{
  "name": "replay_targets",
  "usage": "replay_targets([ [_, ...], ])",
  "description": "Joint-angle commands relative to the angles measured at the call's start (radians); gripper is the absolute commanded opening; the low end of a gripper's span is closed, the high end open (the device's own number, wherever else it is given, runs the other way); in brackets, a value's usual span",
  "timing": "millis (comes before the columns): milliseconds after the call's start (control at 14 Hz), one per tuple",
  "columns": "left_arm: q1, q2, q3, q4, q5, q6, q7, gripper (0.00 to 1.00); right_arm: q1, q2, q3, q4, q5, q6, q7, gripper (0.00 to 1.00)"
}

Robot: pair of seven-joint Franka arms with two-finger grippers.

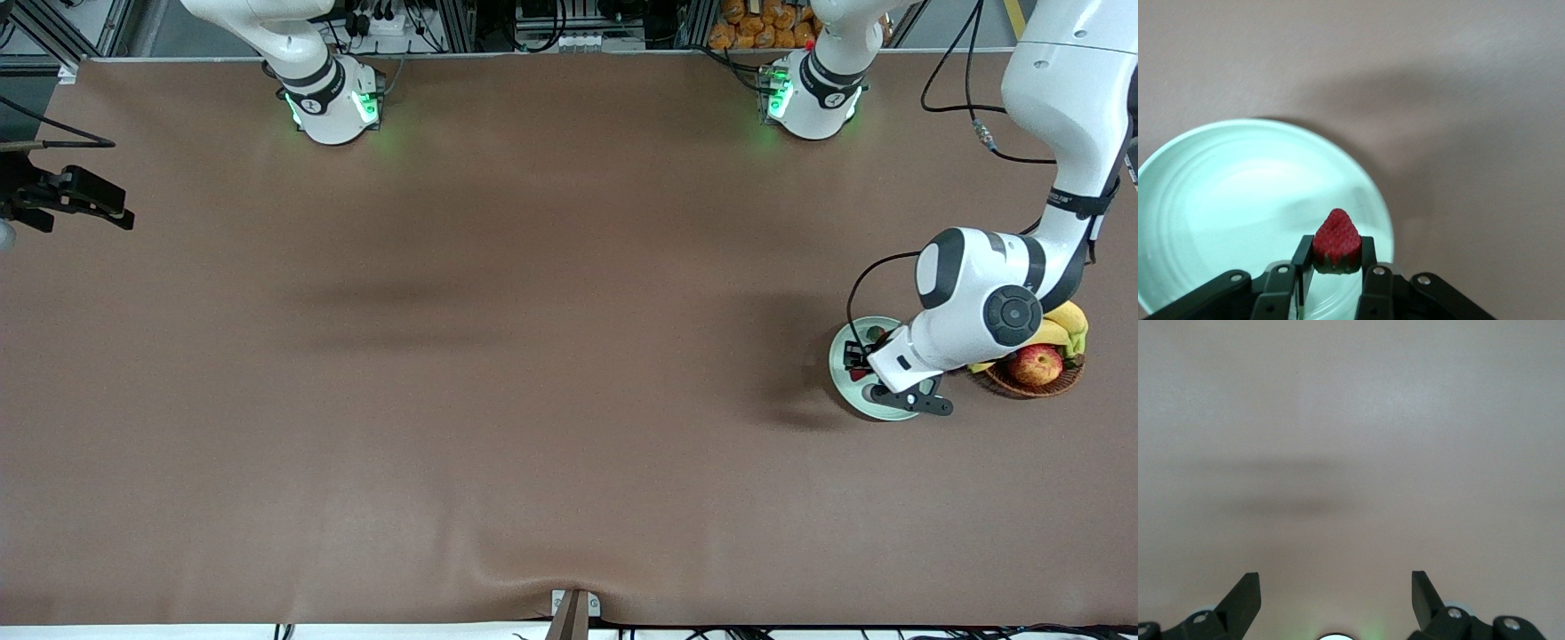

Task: Collect all strawberries into plate
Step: 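Carry the strawberry to the plate and open the left gripper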

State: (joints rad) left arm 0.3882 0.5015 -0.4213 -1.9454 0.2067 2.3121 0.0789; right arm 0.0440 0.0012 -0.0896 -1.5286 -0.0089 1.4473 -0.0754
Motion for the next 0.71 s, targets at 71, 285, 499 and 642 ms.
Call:
replay_targets([
  [71,0.06,-0.028,-0.016,-0.035,0.019,0.004,0.062,0.46,-0.004,0.003,-0.002,0.013,0.007,-0.002,0.005,1.0],
  [285,0.066,-0.026,-0.016,-0.024,0.019,0.004,0.075,1.0,-0.007,0.003,-0.004,0.01,0.03,0.005,0.005,1.0],
  [499,0.055,-0.018,-0.016,0.019,0.019,0.004,0.075,1.0,-0.009,0.002,-0.007,0.007,0.033,0.024,0.008,1.0],
  [642,0.046,-0.012,-0.016,0.051,0.019,0.004,0.075,1.0,-0.01,0.002,-0.009,0.004,0.052,0.024,0.008,1.0],
])
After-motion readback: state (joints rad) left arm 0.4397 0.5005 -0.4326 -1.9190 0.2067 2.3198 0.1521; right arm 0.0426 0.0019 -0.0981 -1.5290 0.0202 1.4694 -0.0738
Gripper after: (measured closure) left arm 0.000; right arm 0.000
